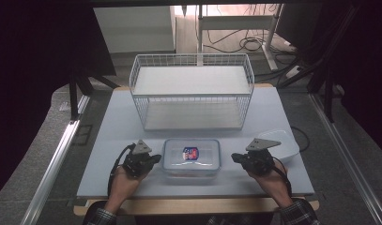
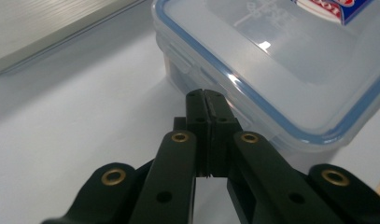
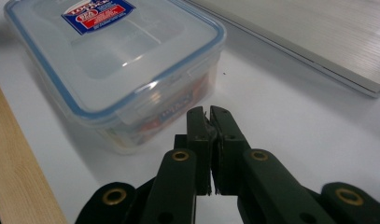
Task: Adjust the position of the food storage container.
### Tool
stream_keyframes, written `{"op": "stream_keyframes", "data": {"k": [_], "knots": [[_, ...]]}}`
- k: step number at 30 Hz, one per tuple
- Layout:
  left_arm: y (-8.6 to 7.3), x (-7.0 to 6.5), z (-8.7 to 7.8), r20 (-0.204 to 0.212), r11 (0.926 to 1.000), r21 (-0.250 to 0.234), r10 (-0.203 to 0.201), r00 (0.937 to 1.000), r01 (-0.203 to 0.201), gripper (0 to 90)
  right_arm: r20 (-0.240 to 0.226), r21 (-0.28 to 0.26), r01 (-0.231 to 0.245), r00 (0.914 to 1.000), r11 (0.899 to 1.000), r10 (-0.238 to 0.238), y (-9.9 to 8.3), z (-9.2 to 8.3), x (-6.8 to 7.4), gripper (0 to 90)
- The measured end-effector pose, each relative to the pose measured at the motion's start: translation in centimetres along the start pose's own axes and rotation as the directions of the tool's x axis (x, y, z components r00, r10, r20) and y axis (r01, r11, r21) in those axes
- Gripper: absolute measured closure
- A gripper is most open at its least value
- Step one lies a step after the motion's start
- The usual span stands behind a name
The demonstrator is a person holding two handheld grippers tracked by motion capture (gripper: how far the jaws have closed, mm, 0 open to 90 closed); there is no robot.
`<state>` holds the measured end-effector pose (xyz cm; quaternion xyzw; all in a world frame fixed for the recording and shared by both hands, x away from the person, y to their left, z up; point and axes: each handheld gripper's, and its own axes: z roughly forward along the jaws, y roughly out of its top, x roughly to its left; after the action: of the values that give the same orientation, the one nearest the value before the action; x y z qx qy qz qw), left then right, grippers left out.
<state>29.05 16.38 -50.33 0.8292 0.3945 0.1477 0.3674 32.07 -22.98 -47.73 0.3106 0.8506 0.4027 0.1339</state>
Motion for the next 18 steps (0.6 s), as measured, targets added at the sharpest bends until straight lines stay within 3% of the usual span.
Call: {"op": "stream_keyframes", "data": {"k": [4,7,8,9,11,12,13,14,15,18], "knots": [[0.4,-1.0,0.4,0.023,0.9998,0.002,0.021,0.9995,-0.021,89.7,0.003,0.001,-0.006,1.0000,1.000,0.006,-0.1,-0.1,-0.2,85.8],[0.2,-0.6,0.4,0.036,1.0000,0.000,-0.003,0.9993,0.003,87.5,0.008,0.005,-0.006,1.0000,1.000,0.006,-0.2,-0.1,-0.2,85.2],[0.2,-0.6,0.4,0.036,1.0000,0.000,-0.003,0.9993,0.003,86.3,0.009,0.006,-0.006,0.9999,1.000,0.006,-0.2,-0.2,-0.2,84.6],[0.0,-0.3,0.2,0.011,0.9999,0.001,-0.010,0.9999,0.010,83.8,0.009,0.005,-0.007,0.9999,1.000,0.007,-0.2,-0.2,-0.2,83.5],[-0.1,-0.1,0.1,-0.006,0.9999,0.001,-0.012,0.9999,0.012,73.8,0.009,0.007,-0.010,0.9999,1.000,0.010,-0.2,-0.3,-0.3,81.9],[-0.3,0.1,-0.1,-0.017,0.9997,-0.004,-0.022,0.9996,0.022,73.8,0.012,0.006,-0.011,0.9999,1.000,0.011,-0.3,-0.4,-0.3,79.8],[-0.8,0.5,-0.5,-0.035,0.9989,-0.014,-0.045,0.9984,0.045,60.2,0.019,0.000,-0.010,0.9998,1.000,0.010,-0.4,-0.5,-0.4,73.6],[-0.8,0.5,-0.5,-0.035,0.9989,-0.014,-0.045,0.9984,0.045,52.6,0.019,0.000,-0.010,0.9998,1.000,0.010,-0.4,-0.5,-0.4,73.6],[-1.1,0.8,-0.9,-0.053,0.9978,-0.026,-0.062,0.9967,0.060,47.5,0.028,-0.003,-0.019,0.9994,1.000,0.019,-0.5,-0.6,-0.5,64.7],[-1.4,0.9,-1.3,-0.063,0.9972,-0.040,-0.067,0.9958,0.064,36.6,0.039,-0.011,-0.023,0.9990,1.000,0.023,-0.6,-0.7,-0.6,56.2]]}}
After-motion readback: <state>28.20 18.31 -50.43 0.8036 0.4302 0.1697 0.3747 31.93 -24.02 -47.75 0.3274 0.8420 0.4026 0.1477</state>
